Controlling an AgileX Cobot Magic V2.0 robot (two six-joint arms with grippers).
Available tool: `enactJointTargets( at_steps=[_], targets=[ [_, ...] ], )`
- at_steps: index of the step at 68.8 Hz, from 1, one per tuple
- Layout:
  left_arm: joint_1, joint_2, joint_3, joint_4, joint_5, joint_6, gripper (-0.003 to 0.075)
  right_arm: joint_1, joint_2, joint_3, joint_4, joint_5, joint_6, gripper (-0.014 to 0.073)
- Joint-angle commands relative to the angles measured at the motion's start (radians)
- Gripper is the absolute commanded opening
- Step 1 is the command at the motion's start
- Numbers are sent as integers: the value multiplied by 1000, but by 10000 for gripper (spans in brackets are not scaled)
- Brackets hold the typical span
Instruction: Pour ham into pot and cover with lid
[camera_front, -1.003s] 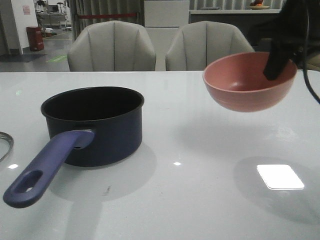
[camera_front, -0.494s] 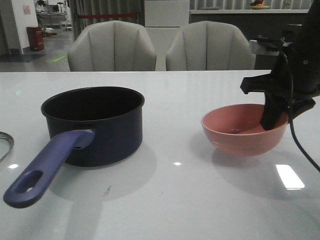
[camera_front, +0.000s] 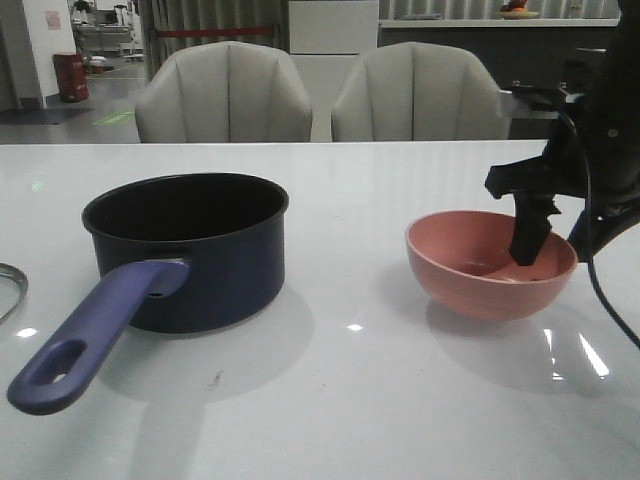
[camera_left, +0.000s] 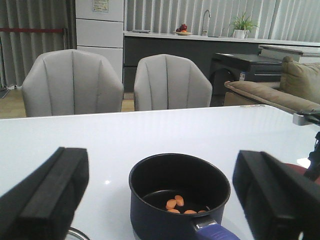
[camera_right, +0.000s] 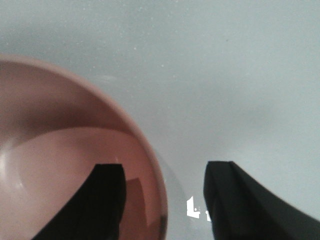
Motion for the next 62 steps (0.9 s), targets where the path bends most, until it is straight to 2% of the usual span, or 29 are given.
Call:
enactJointTargets(
  at_steps=[1,15,41,62],
  targets=[
    [-7,11,-27,-11,-85,0,617,-6,-139,-12,-20,-35,-55,476],
    [-7,11,-27,-11,-85,0,617,-3,-376,101,-19,-203,-86,476],
    [-7,11,-27,-11,-85,0,617,47,-774,419,33,-504,-85,476],
    [-7,11,-27,-11,-85,0,617,89,-1084,755,33,-738,-84,475]
  ],
)
